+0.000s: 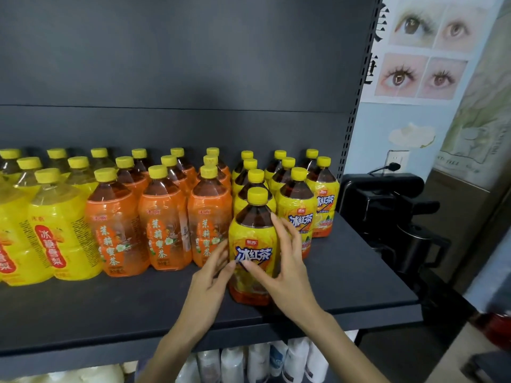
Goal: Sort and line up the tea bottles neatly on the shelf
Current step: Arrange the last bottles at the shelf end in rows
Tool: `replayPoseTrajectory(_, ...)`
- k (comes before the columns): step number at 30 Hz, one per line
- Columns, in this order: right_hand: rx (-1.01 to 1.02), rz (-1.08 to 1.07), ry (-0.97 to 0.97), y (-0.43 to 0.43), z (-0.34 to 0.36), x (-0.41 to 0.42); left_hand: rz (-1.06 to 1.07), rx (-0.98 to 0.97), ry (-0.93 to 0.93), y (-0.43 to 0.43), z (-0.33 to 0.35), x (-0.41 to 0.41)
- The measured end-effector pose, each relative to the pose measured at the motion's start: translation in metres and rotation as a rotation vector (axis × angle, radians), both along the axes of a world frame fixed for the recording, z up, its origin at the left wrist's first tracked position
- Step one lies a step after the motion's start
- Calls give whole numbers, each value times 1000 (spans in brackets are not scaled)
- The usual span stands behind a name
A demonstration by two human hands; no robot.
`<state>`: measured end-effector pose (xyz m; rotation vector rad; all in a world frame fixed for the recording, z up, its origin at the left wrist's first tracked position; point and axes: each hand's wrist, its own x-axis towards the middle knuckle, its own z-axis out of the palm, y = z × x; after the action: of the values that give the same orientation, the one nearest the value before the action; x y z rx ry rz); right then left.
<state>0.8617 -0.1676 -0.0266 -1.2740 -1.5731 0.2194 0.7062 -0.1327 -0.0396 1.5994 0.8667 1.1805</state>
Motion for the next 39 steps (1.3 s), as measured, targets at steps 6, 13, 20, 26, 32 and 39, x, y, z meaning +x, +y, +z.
replayPoseTrajectory(6,41,-81,52,4,0,22,-145,57,102,-1,0,23)
replayPoseTrajectory(13,99,-253,50,6,-4,52,-264,302,423,18,4,45)
replayPoseTrajectory(20,60,-326,47,4,-1,87,71,799,839,46,1,47)
replayPoseTrajectory(26,6,-361,67,4,4,109,252,907,917,61,4,37)
replayPoseTrajectory(32,-4,-446,35,4,4,118,443,888,893,71,19,32)
replayPoseTrajectory(39,-38,-560,18,23,7,134,434,1004,958,69,9,39)
